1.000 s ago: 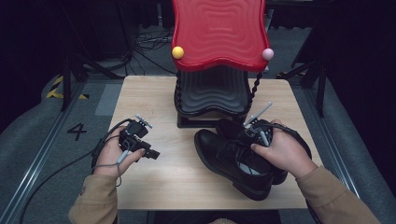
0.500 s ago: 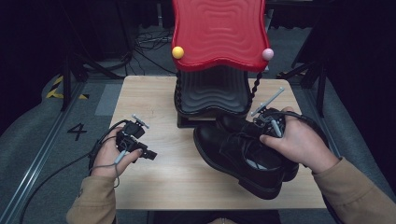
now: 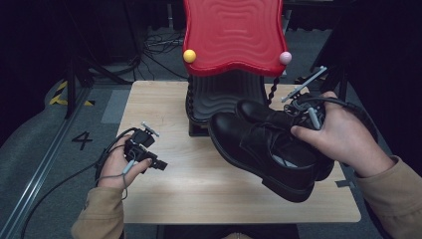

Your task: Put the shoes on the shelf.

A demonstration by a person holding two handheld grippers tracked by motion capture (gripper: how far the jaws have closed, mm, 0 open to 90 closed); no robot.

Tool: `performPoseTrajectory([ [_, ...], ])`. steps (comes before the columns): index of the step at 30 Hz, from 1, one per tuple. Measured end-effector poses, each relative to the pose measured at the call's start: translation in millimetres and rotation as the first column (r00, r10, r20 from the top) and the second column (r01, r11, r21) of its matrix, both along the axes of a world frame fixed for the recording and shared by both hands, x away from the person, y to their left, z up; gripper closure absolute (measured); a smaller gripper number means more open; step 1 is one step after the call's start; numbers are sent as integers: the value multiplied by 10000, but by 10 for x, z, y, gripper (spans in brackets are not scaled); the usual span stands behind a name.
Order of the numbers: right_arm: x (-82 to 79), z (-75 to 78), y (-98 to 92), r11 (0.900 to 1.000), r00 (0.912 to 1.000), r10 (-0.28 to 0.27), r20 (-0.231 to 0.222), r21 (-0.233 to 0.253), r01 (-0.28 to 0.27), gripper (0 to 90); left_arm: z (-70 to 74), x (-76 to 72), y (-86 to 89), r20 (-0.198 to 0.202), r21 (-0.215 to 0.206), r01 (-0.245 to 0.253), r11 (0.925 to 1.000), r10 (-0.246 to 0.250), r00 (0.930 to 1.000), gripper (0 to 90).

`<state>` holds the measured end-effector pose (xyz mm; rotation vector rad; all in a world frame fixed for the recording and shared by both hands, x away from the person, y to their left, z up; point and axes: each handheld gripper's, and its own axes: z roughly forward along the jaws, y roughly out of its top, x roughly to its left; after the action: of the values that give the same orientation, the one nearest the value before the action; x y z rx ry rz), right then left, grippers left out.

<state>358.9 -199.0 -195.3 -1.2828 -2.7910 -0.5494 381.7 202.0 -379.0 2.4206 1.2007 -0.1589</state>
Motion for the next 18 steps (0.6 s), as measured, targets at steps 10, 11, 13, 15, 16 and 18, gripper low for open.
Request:
performPoseTrajectory([
  [10, 19, 427, -30, 9997, 9995, -104, 293, 216, 98, 818, -8, -2, 12, 2, 20, -39, 10000, 39, 10000, 442],
  [11, 25, 477, -42, 9994, 9995, -122, 302, 318, 113, 818, -19, -3, 11, -34, 53, -42, 10000, 42, 10000, 442],
  [13, 35, 609, -64, 9990, 9990, -157, 426, 425, 139, 818, -33, -6, 18, -22, 37, -116, 9999, 116, 9999, 442],
  [15, 45, 711, -70, 9988, 9980, -209, 600, 464, 182, 818, -33, -10, 32, 1, 70, -88, 9999, 88, 10000, 442],
  [16, 56, 760, -72, 9984, 9978, -233, 622, 526, 200, 818, -36, -19, 32, -12, 78, -110, 9999, 111, 9999, 442],
  [18, 87, 841, -74, 9980, 9970, -301, 708, 570, 261, 818, -49, -34, 30, -45, 95, -113, 9999, 113, 9999, 442],
])
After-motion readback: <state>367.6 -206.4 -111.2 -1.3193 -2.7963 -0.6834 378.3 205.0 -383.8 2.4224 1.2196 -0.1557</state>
